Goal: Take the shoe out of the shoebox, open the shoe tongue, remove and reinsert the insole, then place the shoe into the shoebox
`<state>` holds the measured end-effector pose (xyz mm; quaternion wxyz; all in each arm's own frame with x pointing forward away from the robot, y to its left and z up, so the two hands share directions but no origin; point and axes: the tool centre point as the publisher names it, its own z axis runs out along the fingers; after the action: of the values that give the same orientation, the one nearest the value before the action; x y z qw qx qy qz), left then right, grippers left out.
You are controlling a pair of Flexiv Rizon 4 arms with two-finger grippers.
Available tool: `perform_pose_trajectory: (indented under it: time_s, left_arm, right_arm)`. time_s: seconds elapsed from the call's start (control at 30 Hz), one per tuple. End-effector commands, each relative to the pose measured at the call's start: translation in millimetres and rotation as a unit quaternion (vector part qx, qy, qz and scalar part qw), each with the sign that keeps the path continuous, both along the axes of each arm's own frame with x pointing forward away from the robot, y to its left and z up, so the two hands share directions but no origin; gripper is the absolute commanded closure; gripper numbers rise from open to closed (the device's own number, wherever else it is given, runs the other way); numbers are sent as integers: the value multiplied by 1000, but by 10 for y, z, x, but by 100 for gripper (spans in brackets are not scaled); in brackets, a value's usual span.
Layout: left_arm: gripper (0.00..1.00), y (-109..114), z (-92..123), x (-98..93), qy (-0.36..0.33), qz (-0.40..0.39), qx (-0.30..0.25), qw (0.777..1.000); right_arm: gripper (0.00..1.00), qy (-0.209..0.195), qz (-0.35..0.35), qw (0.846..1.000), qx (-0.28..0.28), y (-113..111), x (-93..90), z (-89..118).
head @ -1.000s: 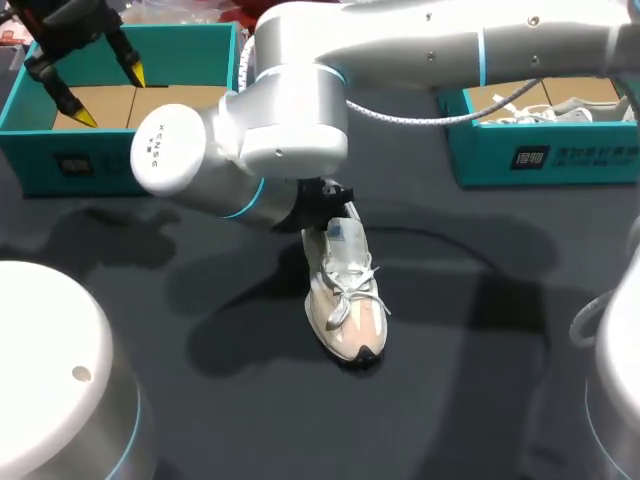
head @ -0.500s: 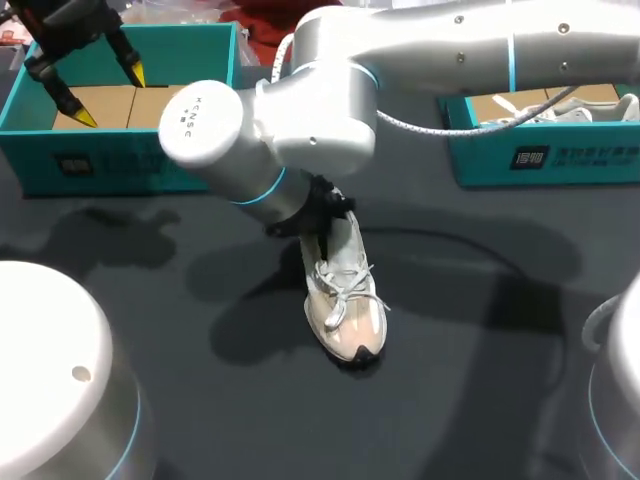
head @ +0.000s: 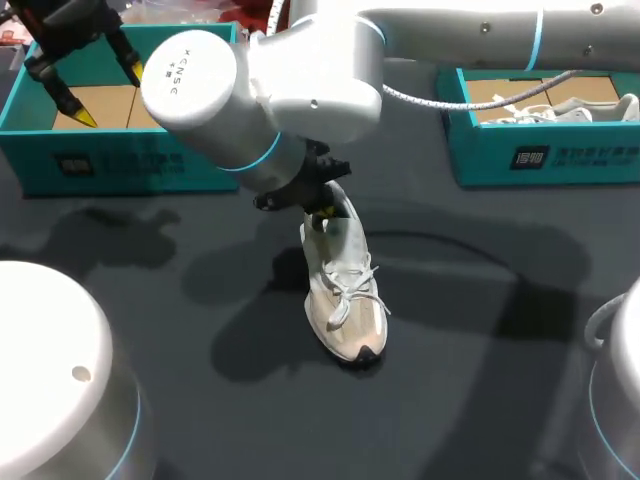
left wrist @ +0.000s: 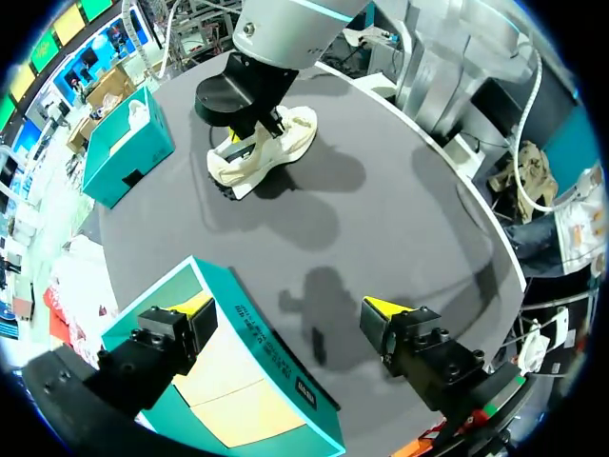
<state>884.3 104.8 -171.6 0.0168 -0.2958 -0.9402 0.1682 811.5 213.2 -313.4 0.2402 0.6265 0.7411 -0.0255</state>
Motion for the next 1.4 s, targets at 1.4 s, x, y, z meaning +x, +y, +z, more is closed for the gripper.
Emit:
perform_pose_trajectory:
  time_s: [1.4]
  left_arm:
    - [0,3,2,-4,-1,0,1,1000]
  right_arm:
    - [100,100,0,993,69,-186,-24,-425]
